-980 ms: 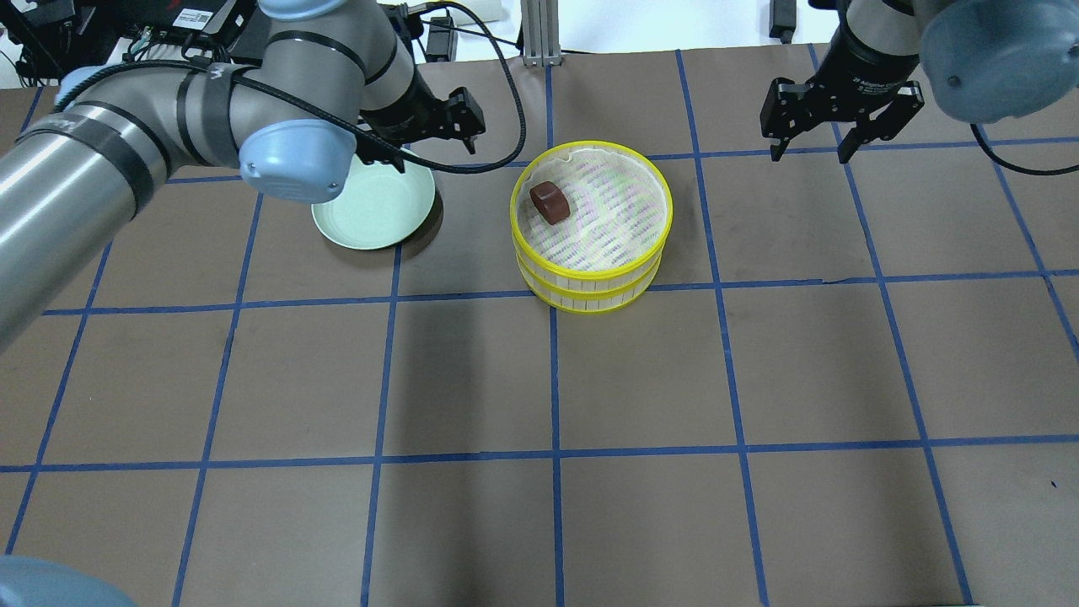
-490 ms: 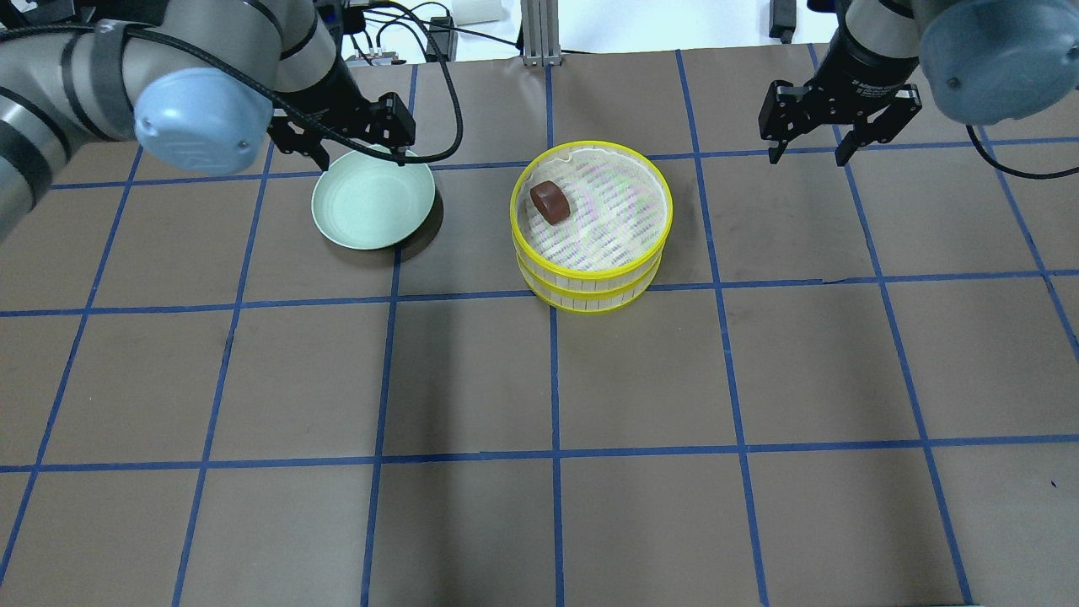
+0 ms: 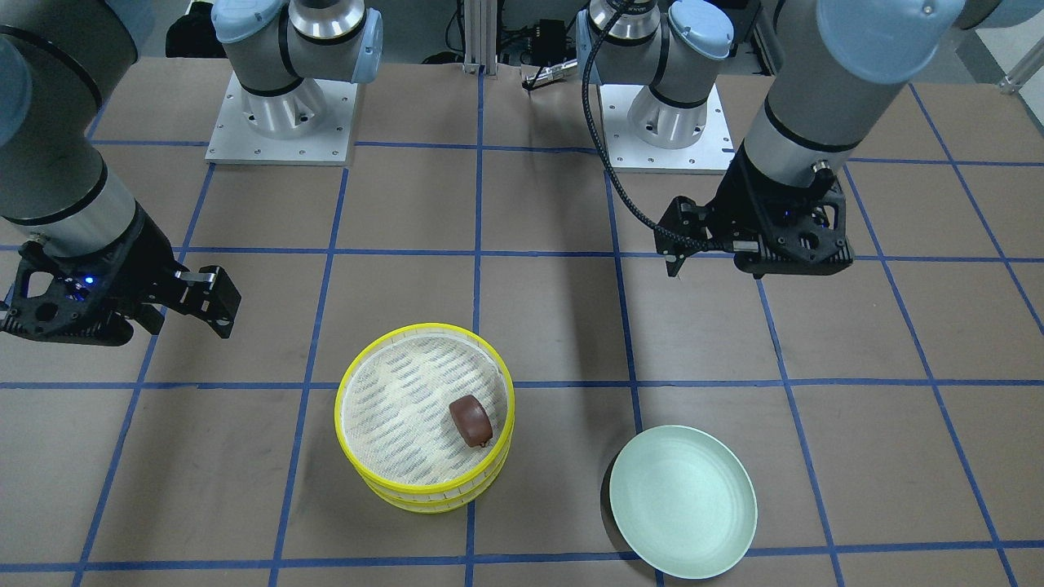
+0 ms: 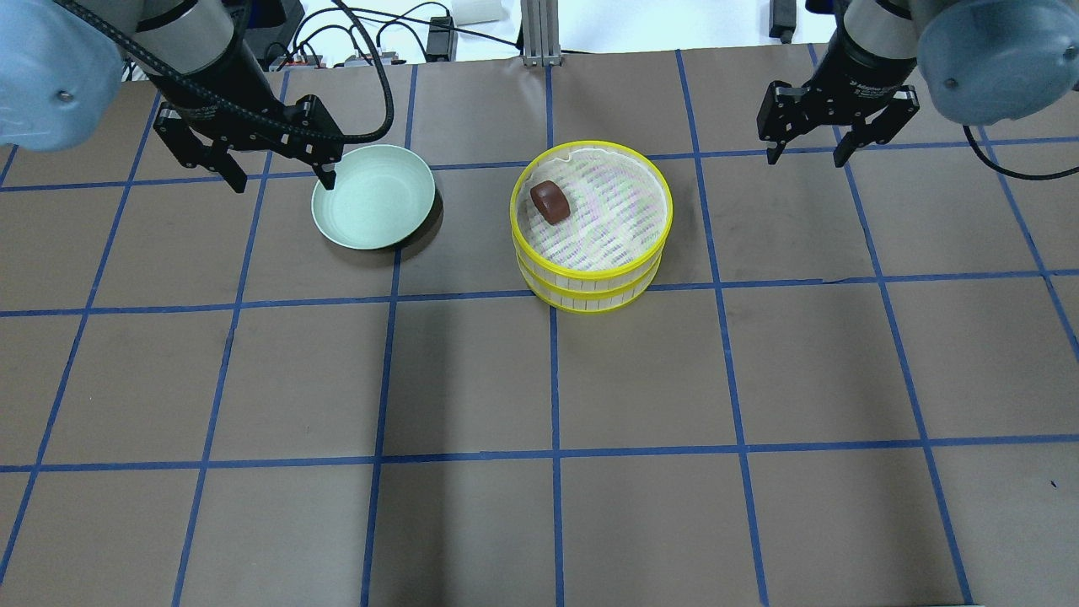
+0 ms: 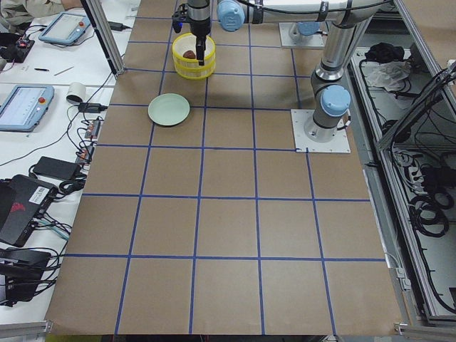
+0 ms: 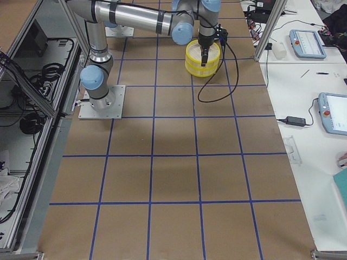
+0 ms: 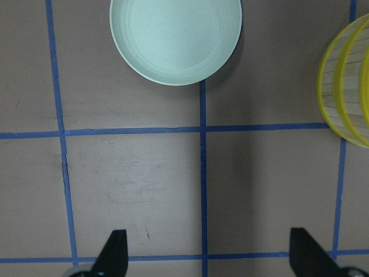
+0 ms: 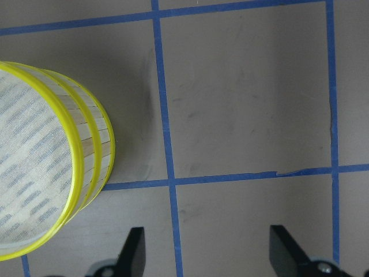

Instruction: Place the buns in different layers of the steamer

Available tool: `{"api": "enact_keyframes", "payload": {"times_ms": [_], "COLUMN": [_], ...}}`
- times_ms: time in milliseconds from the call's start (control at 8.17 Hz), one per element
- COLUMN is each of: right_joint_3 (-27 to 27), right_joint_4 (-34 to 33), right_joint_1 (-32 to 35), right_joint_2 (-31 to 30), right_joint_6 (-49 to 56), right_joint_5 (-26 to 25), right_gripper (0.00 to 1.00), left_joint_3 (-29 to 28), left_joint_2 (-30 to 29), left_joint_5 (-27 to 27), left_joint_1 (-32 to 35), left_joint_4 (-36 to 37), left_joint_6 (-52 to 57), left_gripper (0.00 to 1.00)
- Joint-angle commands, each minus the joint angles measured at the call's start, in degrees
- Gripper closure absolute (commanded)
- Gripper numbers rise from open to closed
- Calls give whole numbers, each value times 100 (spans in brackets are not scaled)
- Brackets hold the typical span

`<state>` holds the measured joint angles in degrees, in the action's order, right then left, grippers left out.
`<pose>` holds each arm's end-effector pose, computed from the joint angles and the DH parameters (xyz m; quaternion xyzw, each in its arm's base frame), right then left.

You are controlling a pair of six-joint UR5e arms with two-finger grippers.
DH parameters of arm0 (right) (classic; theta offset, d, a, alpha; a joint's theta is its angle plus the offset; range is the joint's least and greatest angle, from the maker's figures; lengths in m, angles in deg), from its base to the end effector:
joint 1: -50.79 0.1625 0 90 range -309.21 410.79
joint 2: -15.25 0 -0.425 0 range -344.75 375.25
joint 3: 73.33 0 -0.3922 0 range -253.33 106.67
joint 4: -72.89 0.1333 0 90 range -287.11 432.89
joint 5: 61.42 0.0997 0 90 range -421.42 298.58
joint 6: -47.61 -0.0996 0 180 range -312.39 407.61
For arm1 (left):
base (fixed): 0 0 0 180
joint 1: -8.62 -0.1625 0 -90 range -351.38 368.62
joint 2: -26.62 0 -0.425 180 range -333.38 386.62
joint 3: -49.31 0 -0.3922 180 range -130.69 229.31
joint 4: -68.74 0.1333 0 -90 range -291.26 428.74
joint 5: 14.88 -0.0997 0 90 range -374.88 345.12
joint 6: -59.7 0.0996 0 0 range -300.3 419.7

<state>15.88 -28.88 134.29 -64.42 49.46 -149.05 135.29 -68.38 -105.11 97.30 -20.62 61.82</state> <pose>0.0724 -0.5784 0.4200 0.0401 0.9988 -0.0209 0.0192 -0.1207 -0.5312 0.4790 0.0070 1.0000 0.0030 0.0019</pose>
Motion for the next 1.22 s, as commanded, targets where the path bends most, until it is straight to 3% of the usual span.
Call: {"api": "enact_keyframes", "payload": {"times_ms": [0, 1102], "right_joint_3": [0, 0], "right_joint_4": [0, -27], "right_joint_1": [0, 0], "right_joint_2": [3, 3], "right_joint_6": [9, 18], "right_joint_5": [-8, -34], "right_gripper": [21, 21], "left_joint_3": [95, 209], "left_joint_2": [166, 237], "left_joint_5": [-48, -48], "left_joint_1": [-9, -150], "left_joint_4": [-213, -477], "left_joint_6": [-71, -1], "left_gripper": [0, 0]}}
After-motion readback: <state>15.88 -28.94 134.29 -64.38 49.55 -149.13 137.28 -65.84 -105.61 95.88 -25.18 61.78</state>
